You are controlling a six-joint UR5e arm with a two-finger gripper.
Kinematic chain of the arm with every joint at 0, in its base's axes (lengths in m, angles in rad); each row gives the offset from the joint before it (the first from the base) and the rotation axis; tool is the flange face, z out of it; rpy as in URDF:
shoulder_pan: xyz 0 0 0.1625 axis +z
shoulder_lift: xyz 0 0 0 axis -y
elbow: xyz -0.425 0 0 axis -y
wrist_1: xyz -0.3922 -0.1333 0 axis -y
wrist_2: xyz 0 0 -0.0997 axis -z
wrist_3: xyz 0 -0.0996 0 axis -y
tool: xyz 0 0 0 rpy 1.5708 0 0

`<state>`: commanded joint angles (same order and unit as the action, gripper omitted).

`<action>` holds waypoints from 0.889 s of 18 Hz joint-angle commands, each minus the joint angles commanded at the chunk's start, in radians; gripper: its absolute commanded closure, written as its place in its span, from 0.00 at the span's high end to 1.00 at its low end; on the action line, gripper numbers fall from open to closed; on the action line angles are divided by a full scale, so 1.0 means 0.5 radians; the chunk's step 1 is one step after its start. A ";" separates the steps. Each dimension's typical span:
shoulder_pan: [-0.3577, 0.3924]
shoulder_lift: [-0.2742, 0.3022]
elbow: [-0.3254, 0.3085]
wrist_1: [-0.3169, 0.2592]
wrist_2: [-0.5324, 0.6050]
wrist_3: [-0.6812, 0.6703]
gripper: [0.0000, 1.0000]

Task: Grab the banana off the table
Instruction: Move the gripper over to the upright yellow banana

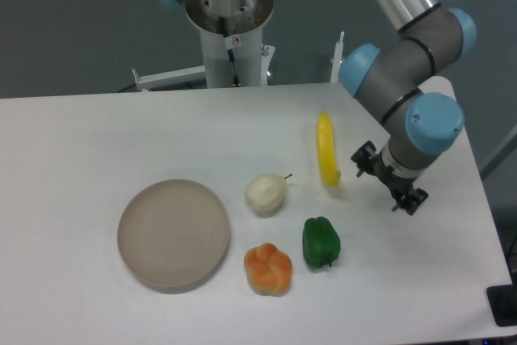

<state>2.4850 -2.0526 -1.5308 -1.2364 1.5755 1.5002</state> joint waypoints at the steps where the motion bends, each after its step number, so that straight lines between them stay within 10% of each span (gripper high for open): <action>1: 0.003 0.024 -0.046 0.003 -0.012 0.000 1.00; 16: 0.040 0.160 -0.549 0.383 -0.218 -0.564 1.00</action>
<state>2.5050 -1.9727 -1.8055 -1.0448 1.4665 1.2184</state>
